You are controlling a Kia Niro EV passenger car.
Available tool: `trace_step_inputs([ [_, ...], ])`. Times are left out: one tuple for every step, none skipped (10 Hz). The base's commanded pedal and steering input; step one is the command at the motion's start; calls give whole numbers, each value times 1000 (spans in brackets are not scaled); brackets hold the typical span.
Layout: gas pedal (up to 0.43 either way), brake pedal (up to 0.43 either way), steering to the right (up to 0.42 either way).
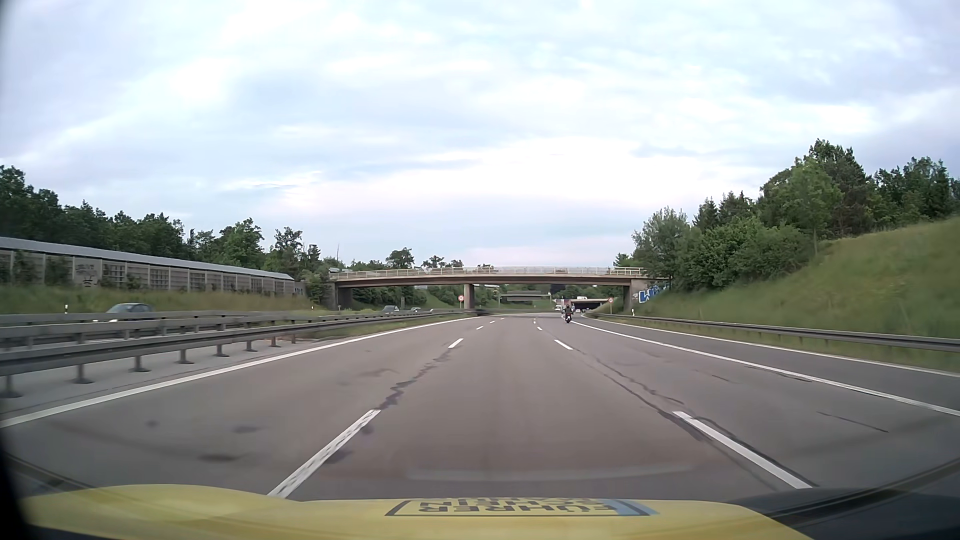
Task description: Follow the waypoints while adhering to traffic rules and regulations
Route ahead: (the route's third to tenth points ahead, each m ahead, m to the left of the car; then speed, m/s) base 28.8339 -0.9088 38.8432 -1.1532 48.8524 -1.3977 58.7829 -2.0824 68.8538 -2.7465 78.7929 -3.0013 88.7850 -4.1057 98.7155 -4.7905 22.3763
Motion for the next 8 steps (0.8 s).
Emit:
trace_step_inputs([
  [87,0,6],
  [87,0,9],
  [87,0,9],
  [87,0,9],
  [87,0,8],
  [87,0,8],
  [87,0,8],
  [79,0,7],
])
